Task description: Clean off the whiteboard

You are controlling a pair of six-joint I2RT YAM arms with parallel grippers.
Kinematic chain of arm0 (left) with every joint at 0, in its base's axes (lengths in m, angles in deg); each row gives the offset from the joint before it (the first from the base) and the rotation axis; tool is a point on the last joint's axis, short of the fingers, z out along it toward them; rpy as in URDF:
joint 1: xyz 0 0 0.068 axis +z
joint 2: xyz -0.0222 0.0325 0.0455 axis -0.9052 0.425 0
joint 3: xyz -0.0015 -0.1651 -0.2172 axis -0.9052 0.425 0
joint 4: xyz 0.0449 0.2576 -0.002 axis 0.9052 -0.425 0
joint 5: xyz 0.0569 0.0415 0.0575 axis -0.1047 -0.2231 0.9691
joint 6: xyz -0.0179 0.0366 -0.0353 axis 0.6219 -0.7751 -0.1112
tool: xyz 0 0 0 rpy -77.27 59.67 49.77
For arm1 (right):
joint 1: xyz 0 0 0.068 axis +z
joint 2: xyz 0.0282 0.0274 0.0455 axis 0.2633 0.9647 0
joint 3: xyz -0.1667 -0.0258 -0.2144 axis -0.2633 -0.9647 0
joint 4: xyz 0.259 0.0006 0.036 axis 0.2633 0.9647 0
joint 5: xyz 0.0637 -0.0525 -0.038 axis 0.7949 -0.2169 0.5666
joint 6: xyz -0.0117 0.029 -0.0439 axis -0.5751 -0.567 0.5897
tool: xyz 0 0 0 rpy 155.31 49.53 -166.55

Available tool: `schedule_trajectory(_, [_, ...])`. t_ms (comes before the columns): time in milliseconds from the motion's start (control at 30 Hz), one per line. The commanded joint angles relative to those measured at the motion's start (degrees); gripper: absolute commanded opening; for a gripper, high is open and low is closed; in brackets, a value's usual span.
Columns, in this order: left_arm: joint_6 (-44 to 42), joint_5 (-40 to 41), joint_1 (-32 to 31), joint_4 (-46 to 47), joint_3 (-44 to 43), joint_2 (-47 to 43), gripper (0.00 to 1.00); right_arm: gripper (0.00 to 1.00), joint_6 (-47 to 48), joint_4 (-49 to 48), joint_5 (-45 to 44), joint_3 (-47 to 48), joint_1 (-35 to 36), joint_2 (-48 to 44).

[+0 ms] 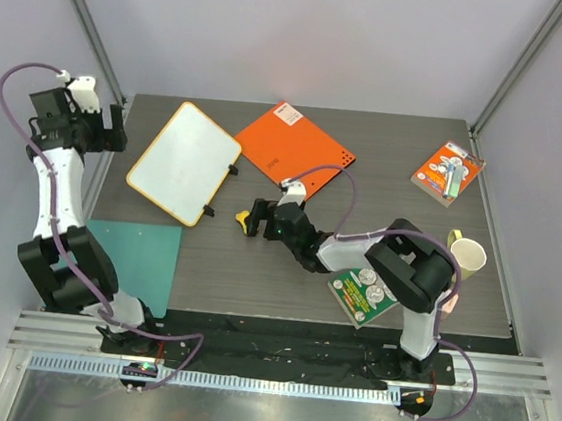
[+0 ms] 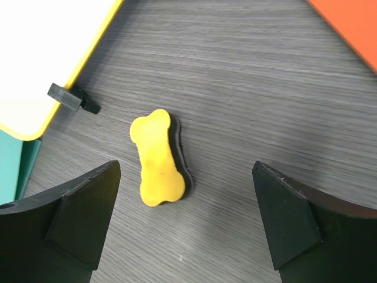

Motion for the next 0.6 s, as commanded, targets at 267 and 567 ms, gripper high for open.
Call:
schedule_trajectory(267, [8.24, -15.0, -3.08, 4.72, 11.66, -21.31, 1.0, 1.0, 16.04, 9.4, -24.82, -8.6, -0.98, -27.56])
schedule_trajectory(567, [10.7, -10.55, -22.31, 4.73, 12.37, -17.02, 1.0, 1.0, 15.52, 20.04, -22.03, -21.86, -19.69, -55.07])
